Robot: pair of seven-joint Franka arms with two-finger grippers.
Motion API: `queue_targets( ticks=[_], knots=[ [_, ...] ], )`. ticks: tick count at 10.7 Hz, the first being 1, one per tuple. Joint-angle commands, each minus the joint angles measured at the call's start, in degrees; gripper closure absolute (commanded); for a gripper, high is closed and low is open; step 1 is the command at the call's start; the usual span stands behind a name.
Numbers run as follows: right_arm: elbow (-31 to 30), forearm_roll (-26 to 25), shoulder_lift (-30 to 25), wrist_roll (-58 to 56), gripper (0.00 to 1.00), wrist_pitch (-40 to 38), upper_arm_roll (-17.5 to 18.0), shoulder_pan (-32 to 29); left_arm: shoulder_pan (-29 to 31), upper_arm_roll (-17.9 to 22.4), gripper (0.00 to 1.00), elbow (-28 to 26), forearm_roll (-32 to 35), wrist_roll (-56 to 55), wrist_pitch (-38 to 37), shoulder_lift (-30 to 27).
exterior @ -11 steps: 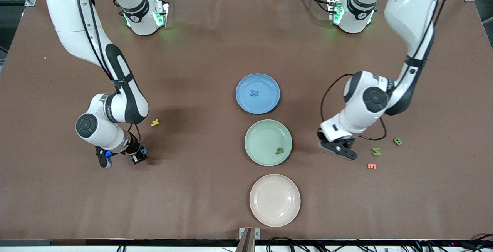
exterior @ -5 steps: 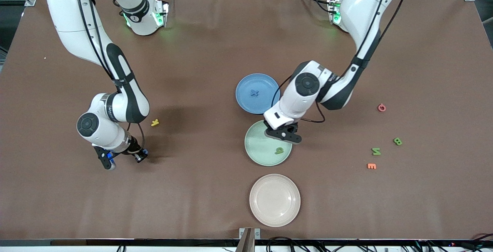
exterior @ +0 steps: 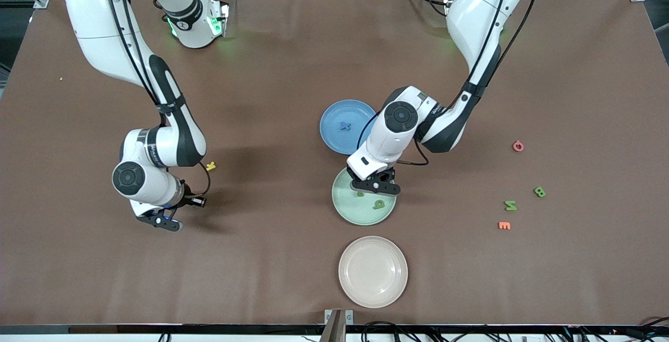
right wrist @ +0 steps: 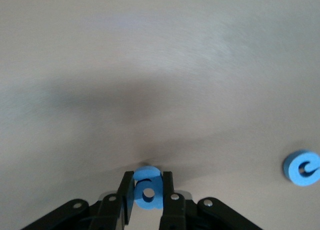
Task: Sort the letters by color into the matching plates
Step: 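Place the a on the blue plate while the left gripper returns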
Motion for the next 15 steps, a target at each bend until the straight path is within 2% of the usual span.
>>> queue_targets(
  ticks=[1,2,4,5,8,9,11,13,15],
  knots=[
    [5.0,-2.0,-0.5,-9.7,0.9,-5.3,3.4,0.0,0.3,1.7,0.22,0.8,-0.2,-0.8,-7.1,-3.9],
    [6.4,-2.2,-0.7,-9.7,0.9,-7.0,4.9,0.7,1.4,1.7,0.0,0.9,0.0,-0.8,-9.7,-4.6],
    [8.5,-4.9,-0.8,-9.7,0.9,-9.5,7.0,3.2,3.8,2.1,0.0,0.6,2.5,-0.1,-14.4,-7.8],
    [8.9,-5.6,-0.9,-9.7,0.9,-9.5,7.7,4.5,6.6,1.9,0.0,0.3,3.8,3.8,-16.7,-9.7],
    [10.9,-7.3,-0.9,-9.8,0.9,-9.5,11.4,9.8,17.8,1.7,0.0,-1.7,3.8,23.2,-20.1,-12.8],
    [11.1,-7.3,-0.8,-9.3,0.9,-9.5,12.7,11.9,22.7,1.5,0.0,-2.1,3.9,29.9,-19.7,-12.5],
    [11.1,-7.9,-0.5,-9.2,0.9,-9.6,14.3,16.0,28.9,1.5,0.0,-4.5,3.9,37.0,-16.5,-11.7],
    [10.8,-8.6,-0.3,-9.2,0.9,-9.7,14.4,21.1,32.6,1.5,0.0,-11.1,4.0,38.9,-6.9,-10.8],
    [10.5,-8.6,-0.1,-9.1,0.9,-9.7,14.6,25.4,32.8,1.7,0.0,-13.0,5.4,40.2,-2.8,-10.0]
  ],
)
